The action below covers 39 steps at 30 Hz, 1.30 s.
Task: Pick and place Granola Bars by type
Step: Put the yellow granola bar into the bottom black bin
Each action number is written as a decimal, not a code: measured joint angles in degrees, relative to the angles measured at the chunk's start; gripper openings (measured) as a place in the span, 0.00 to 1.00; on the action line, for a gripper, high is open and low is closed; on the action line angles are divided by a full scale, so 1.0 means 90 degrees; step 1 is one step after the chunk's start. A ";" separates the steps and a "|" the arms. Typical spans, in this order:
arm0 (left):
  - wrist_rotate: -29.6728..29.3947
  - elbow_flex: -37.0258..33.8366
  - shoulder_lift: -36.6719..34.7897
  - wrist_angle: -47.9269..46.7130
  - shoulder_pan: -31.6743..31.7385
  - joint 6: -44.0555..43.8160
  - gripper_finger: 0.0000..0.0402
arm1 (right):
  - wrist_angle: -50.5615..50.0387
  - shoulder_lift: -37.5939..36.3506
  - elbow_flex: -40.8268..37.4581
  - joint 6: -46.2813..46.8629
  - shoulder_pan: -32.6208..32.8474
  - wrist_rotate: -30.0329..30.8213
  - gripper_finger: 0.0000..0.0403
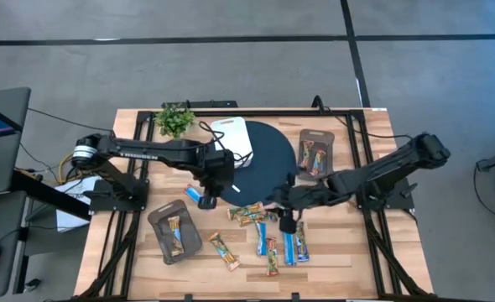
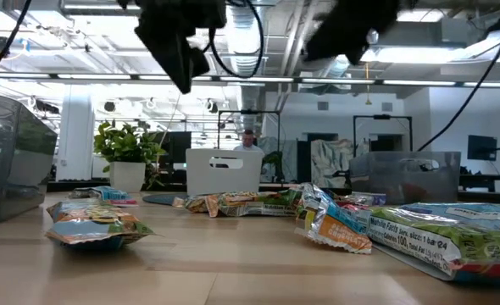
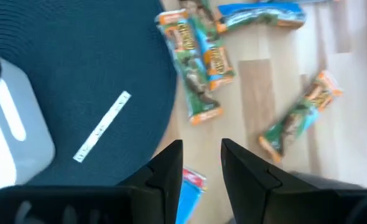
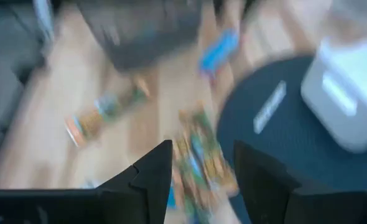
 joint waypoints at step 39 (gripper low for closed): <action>-0.0622 -0.0281 0.0250 0.1905 -0.0467 -0.1534 0.25 | -0.1153 0.0790 0.0001 0.1011 -0.0285 -0.1217 0.32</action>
